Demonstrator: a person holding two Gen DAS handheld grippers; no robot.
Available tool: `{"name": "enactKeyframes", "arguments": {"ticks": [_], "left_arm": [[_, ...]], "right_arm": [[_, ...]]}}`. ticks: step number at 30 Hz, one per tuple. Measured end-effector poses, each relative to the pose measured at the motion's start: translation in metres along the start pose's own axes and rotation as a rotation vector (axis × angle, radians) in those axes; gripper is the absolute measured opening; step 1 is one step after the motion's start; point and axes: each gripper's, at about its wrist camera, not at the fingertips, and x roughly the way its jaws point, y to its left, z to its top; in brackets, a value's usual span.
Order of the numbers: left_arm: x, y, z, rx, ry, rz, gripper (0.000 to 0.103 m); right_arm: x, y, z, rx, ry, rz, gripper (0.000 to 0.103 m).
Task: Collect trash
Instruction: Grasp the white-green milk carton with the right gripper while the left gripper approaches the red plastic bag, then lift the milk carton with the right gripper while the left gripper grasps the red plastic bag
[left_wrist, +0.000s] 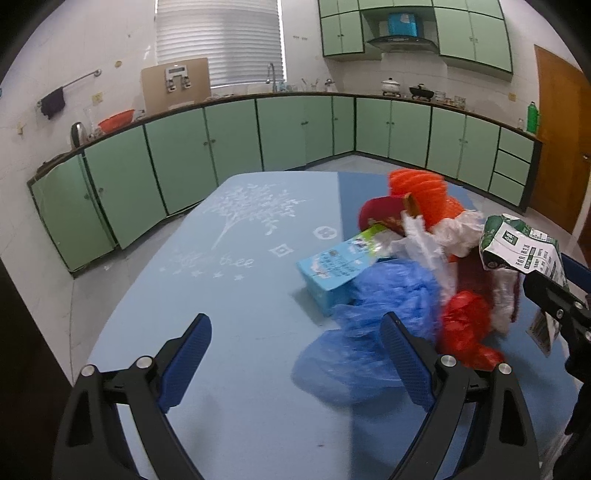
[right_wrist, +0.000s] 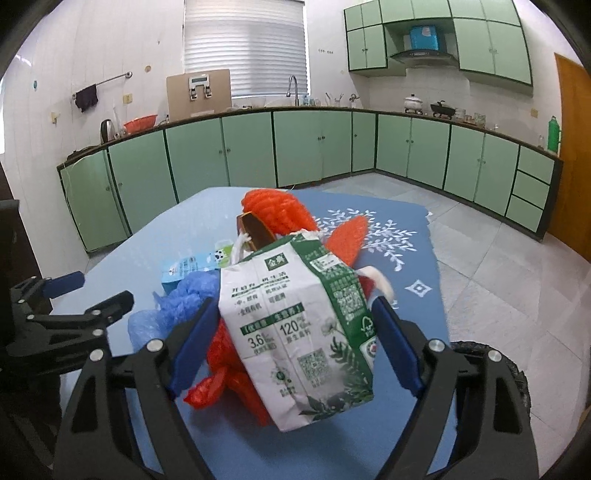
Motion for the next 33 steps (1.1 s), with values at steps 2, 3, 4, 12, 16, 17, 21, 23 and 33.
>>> {"name": "enactKeyframes", "arguments": {"ticks": [2,3,4,12,16,17,21,23,33], "left_arm": [[-0.001,-0.008,0.0,0.005,-0.004,-0.017,0.091],[-0.002,-0.011,0.0,0.008,-0.004,-0.024,0.091],[-0.002,-0.016,0.0,0.012,-0.004,-0.035,0.091],[-0.009,-0.058,-0.003,0.054,-0.004,-0.132,0.082],[-0.007,-0.081,-0.008,0.068,0.024,-0.196,0.078],[-0.006,-0.085,-0.009,0.071,0.028,-0.205,0.076],[0.001,-0.098,-0.016,0.09,0.053,-0.228,0.07],[0.004,-0.101,-0.019,0.095,0.068,-0.231,0.069],[0.016,-0.113,-0.029,0.115,0.103,-0.245,0.063]], "right_arm": [[-0.007,-0.006,-0.003,0.01,0.002,-0.001,0.081],[-0.01,-0.009,-0.004,0.016,0.002,-0.003,0.081],[-0.016,-0.014,-0.007,0.026,0.002,-0.007,0.081],[-0.04,-0.05,-0.021,0.092,-0.001,-0.068,0.078],[-0.039,-0.064,-0.03,0.11,0.027,-0.085,0.078],[-0.037,-0.067,-0.034,0.119,0.038,-0.085,0.078],[-0.029,-0.078,-0.052,0.159,0.086,-0.073,0.078],[-0.026,-0.083,-0.058,0.171,0.108,-0.059,0.078],[-0.014,-0.087,-0.065,0.168,0.161,-0.042,0.087]]}}
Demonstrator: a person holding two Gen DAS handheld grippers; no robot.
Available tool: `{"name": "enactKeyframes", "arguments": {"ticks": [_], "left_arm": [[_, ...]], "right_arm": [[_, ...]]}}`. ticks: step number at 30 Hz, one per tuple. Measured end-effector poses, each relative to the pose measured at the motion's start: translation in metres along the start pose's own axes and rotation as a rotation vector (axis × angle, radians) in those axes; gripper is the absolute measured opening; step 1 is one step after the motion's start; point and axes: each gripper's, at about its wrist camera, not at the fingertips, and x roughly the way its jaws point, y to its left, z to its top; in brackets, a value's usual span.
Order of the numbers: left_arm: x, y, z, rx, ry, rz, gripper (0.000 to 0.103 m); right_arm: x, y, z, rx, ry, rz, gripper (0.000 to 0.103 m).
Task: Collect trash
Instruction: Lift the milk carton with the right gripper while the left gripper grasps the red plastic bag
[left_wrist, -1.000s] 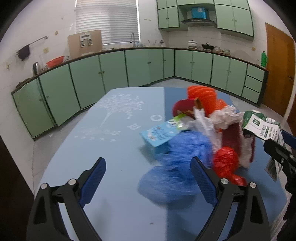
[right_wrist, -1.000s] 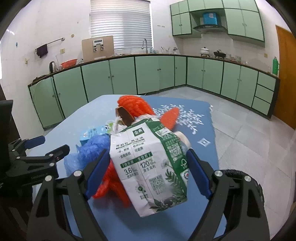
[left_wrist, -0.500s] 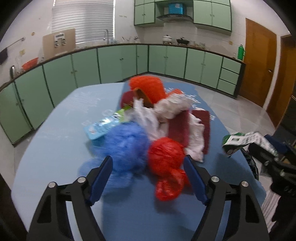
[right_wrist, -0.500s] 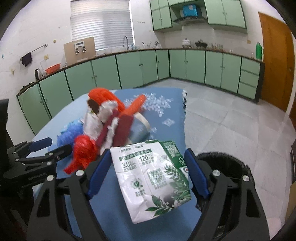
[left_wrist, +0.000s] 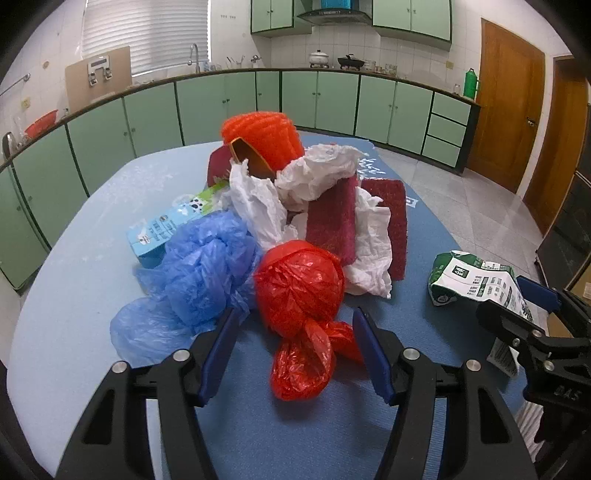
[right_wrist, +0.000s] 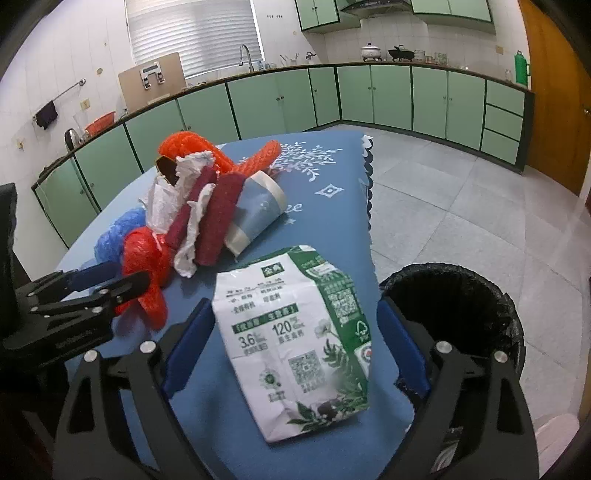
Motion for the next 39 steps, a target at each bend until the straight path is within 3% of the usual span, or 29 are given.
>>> {"name": "enactKeyframes", "arguments": {"ticks": [1,3,5,8,14,15,27,31,39], "left_arm": [[0.001,0.0,-0.001,-0.002,0.003,-0.002,0.063],[0.001,0.001,-0.001,-0.005,0.005,-0.023,0.054],[0.003,0.003,0.001,-0.008,0.014,-0.045,0.036],[0.002,0.002,0.0,0.005,0.006,-0.041,0.026],[-0.016,-0.002,0.001,0.038,-0.044,-0.04,0.015],[-0.021,-0.001,0.002,0.042,-0.052,-0.04,0.015],[-0.057,-0.005,0.021,0.033,-0.125,-0.079,0.013],[-0.057,-0.022,0.032,0.07,-0.139,-0.125,0.013],[-0.033,-0.079,0.058,0.152,-0.144,-0.245,0.013]], "right_arm": [[0.002,-0.001,0.001,-0.001,0.006,0.0,0.087],[0.004,-0.002,0.002,0.003,0.013,0.013,0.074],[0.003,-0.004,0.003,0.006,0.018,0.025,0.073],[-0.002,-0.003,0.005,-0.009,0.0,0.026,0.073],[-0.02,-0.002,0.014,-0.015,-0.058,0.018,0.064],[-0.024,-0.002,0.015,-0.016,-0.064,0.023,0.055],[-0.043,-0.013,0.024,0.02,-0.114,0.038,0.055],[-0.053,-0.025,0.031,0.043,-0.155,-0.006,0.055],[-0.065,-0.089,0.04,0.124,-0.196,-0.125,0.055]]}}
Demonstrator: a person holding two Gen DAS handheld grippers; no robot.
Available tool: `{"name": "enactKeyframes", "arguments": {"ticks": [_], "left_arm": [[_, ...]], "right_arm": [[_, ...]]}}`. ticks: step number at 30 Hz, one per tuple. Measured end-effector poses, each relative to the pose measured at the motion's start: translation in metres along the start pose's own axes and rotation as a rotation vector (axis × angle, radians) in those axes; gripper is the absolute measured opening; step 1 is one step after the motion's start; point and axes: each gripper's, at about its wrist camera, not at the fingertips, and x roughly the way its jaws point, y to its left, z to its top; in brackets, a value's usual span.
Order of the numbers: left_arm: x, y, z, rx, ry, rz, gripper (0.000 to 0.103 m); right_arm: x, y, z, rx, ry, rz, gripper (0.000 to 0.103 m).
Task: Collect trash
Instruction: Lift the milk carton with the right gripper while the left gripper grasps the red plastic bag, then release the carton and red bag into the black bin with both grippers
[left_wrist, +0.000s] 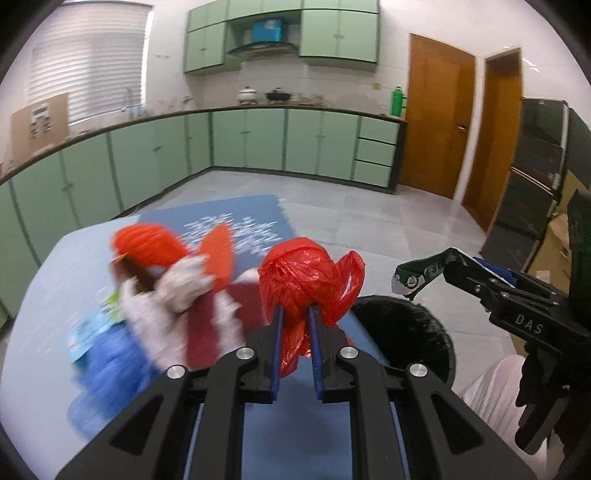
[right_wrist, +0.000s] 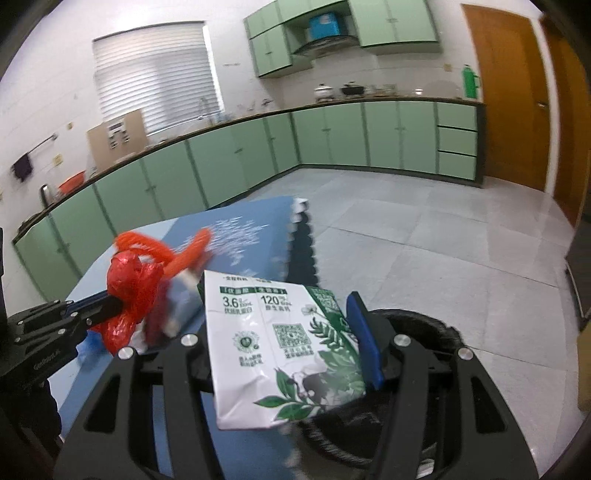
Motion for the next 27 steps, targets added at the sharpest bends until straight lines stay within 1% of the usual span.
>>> {"name": "enactKeyframes", "arguments": {"ticks": [4,11,13,15,16,17,18,19,23,24,27], "left_arm": [[0.028,-0.028,0.015,0.024,0.001,-0.057,0.013],[0.074,-0.068,0.031,0.054,0.012,-0.124,0.013],[0.086,-0.078,0.033,0.058,0.023,-0.14,0.014],[0.096,-0.085,0.035,0.067,0.041,-0.16,0.016],[0.102,-0.088,0.037,0.069,0.049,-0.167,0.02],[0.106,-0.09,0.038,0.068,0.057,-0.174,0.033],[0.109,-0.091,0.04,0.066,0.064,-0.182,0.042],[0.11,-0.091,0.041,0.06,0.061,-0.185,0.051],[0.106,-0.085,0.044,0.05,0.039,-0.176,0.06],[0.104,-0.082,0.044,0.045,0.036,-0.169,0.06],[0.098,-0.072,0.045,0.043,0.021,-0.141,0.065]], "right_arm": [[0.007,-0.03,0.003,0.016,-0.002,-0.067,0.055],[0.027,-0.08,0.001,0.046,0.019,-0.158,0.055],[0.034,-0.09,0.0,0.051,0.029,-0.177,0.059],[0.043,-0.1,-0.002,0.059,0.045,-0.197,0.07],[0.049,-0.106,-0.004,0.062,0.061,-0.21,0.075],[0.055,-0.111,-0.007,0.065,0.076,-0.226,0.082],[0.058,-0.115,-0.009,0.068,0.085,-0.232,0.085],[0.063,-0.119,-0.012,0.073,0.101,-0.233,0.085],[0.068,-0.127,-0.02,0.099,0.12,-0.246,0.089],[0.067,-0.127,-0.022,0.105,0.114,-0.248,0.09],[0.066,-0.118,-0.02,0.102,0.104,-0.252,0.093]]}}
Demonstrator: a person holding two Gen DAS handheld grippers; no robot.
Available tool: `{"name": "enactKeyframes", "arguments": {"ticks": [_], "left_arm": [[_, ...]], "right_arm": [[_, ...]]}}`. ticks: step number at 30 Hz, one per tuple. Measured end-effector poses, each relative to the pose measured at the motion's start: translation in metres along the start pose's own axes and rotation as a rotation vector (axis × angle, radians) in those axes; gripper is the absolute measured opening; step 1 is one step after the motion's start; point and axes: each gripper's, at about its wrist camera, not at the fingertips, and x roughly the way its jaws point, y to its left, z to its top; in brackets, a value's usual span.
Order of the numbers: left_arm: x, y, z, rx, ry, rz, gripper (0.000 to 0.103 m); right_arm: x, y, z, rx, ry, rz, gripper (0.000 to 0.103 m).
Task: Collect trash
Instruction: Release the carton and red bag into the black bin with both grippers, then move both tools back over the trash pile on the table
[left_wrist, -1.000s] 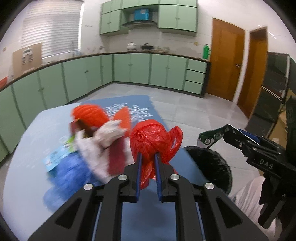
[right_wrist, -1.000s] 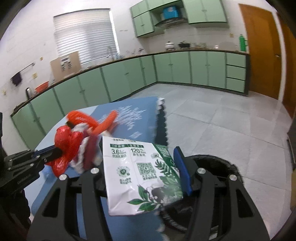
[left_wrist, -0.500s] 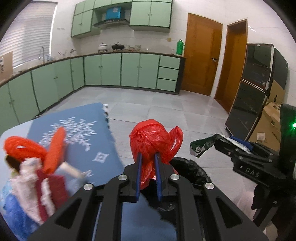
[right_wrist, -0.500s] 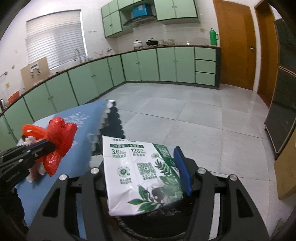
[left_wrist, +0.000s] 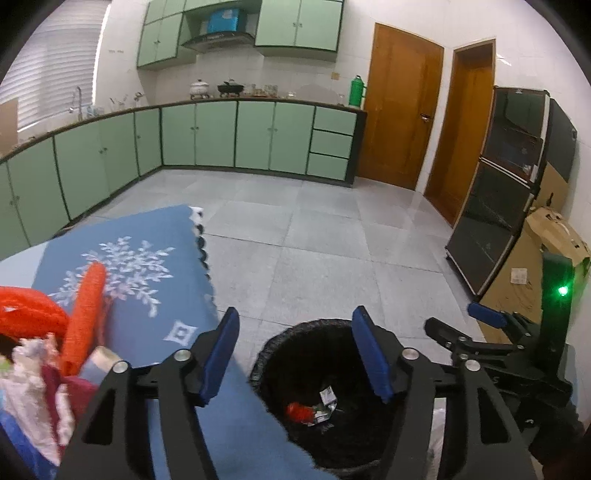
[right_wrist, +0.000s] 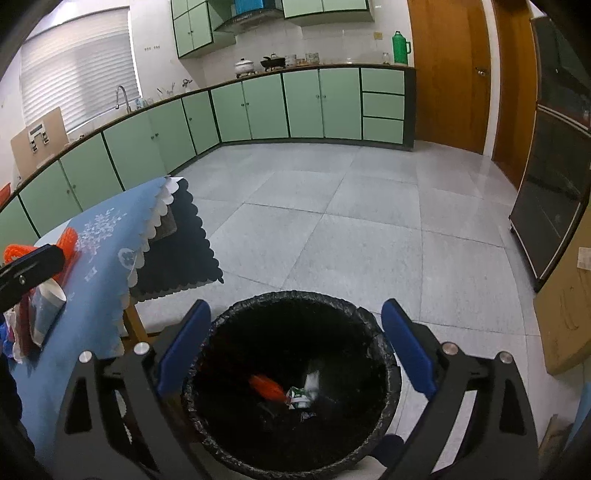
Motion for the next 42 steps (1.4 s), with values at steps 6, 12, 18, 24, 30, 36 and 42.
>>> {"name": "enactKeyframes", "arguments": {"ticks": [6,12,18,24,30,36,42], "left_arm": [[-0.039,0.025,-0.006,-0.013,-0.05,0.101,0.075],[-0.088,0.077,-0.022,-0.074,-0.081,0.237,0.079],[-0.128,0.129,-0.043,-0.125,-0.085,0.385,0.079],[-0.153,0.174,-0.074,-0.188,-0.064,0.483,0.079],[-0.16,0.193,-0.098,-0.214,-0.037,0.506,0.079],[-0.156,0.202,-0.113,-0.247,0.005,0.49,0.079],[-0.145,0.2,-0.116,-0.245,0.024,0.465,0.079]], "right_arm": [[-0.025,0.037,0.009,-0.03,-0.053,0.05,0.095],[-0.05,0.086,0.015,-0.029,-0.094,0.167,0.096],[-0.06,0.149,0.016,-0.108,-0.102,0.271,0.096],[-0.065,0.202,0.009,-0.157,-0.11,0.319,0.096],[-0.061,0.235,-0.008,-0.196,-0.074,0.296,0.096],[-0.055,0.244,-0.021,-0.211,-0.038,0.296,0.096],[-0.057,0.246,-0.023,-0.245,-0.061,0.298,0.096]]}}
